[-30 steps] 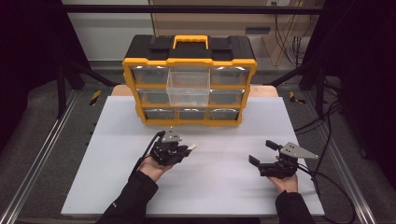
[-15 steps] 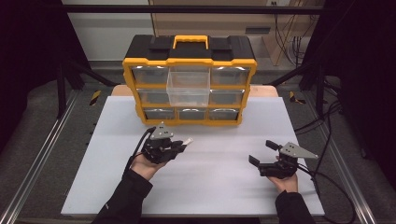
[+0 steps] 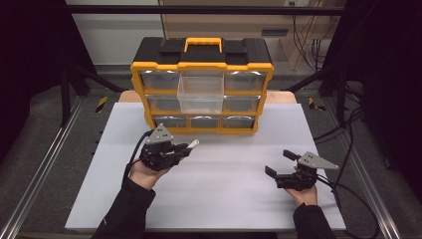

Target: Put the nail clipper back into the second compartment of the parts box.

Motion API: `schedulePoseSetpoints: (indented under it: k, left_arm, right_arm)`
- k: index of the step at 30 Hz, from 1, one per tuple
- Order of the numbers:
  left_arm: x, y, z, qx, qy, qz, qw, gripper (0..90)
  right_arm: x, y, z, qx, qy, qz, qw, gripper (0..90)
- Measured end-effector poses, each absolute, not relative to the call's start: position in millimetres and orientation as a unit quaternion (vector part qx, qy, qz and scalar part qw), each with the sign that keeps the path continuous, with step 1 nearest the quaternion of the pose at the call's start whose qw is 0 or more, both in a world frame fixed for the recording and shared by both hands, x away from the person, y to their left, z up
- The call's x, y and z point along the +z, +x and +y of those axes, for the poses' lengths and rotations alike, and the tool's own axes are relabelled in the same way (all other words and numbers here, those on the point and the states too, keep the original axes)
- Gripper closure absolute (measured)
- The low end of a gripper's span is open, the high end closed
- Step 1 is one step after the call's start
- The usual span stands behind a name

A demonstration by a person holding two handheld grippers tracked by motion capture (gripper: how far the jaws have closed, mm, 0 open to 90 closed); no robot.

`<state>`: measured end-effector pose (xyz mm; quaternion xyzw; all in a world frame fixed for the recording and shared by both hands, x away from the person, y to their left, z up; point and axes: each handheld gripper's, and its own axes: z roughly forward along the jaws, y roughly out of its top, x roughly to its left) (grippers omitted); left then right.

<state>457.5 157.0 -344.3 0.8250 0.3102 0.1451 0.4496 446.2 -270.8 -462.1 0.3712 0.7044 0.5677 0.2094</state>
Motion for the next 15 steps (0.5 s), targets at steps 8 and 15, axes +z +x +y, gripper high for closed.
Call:
schedulePoseSetpoints:
  k: [8,15]
  left_arm:
    - [-333.7,458.2,162.1,0.145,0.822,0.310,0.455,76.5]
    - [-323.5,459.5,162.6,0.151,0.822,0.304,0.457,76.5]
  right_arm:
    - [-462.5,446.2,-270.4,0.564,0.373,0.706,0.208,1.8]
    - [-462.5,446.3,-270.5,0.563,0.374,0.707,0.209,1.8]
